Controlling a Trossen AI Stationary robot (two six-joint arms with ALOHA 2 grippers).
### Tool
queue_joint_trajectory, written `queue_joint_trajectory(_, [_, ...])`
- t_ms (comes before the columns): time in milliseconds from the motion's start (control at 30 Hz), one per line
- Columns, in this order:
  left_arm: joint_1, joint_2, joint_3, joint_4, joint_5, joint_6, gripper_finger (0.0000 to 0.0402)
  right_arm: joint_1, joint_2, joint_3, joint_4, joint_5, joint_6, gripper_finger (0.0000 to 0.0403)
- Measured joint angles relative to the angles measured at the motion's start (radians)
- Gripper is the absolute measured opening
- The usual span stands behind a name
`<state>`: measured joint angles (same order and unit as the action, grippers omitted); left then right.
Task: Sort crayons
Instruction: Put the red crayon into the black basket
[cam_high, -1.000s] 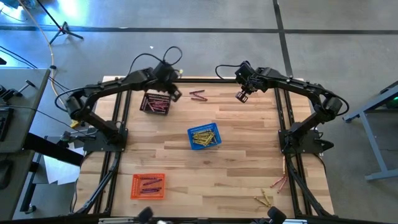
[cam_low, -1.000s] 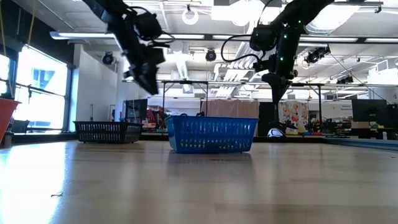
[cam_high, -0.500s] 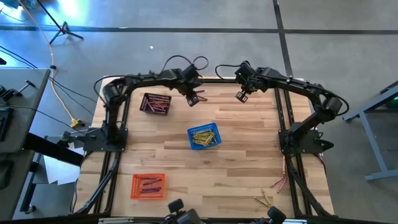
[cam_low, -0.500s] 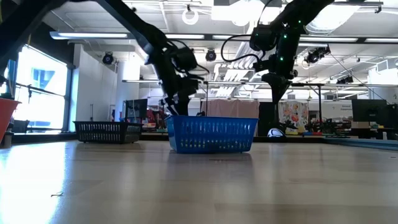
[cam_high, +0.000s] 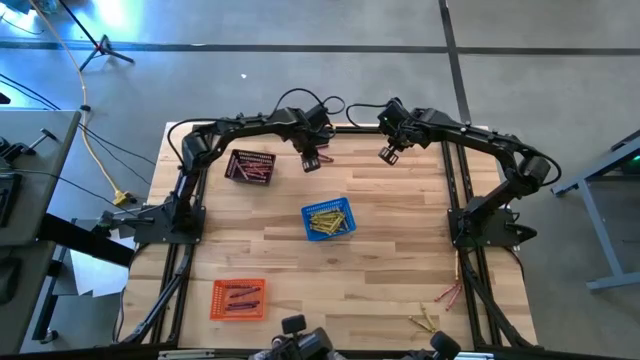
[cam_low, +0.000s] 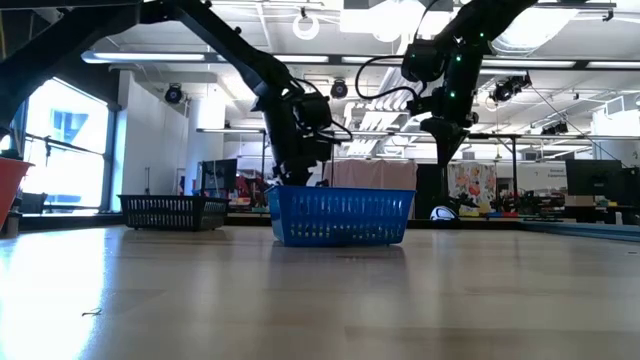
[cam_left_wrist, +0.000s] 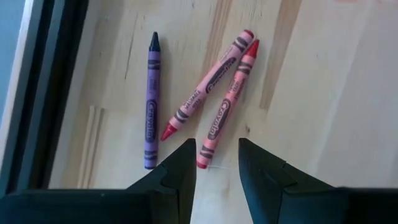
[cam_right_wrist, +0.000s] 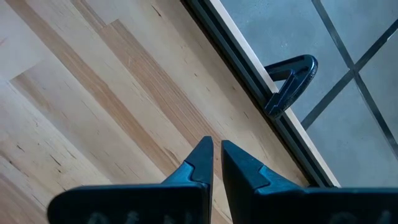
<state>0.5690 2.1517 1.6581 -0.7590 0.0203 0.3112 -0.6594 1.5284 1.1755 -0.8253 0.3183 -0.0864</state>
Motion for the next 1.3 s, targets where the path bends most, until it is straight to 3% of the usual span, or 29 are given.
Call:
queue_joint_trajectory(700, [0.014, 0.049, 0.0, -0.003, 0.005, 0.129, 0.0104, 0.0, 0.0, 0.0, 0.028, 0.013, 0.0, 0.0016])
queue_joint_trajectory(1300, [0.021, 0.078, 0.003, -0.004, 0.058, 0.138, 0.0103, 0.0, 0.0, 0.0, 0.03, 0.011, 0.0, 0.0016])
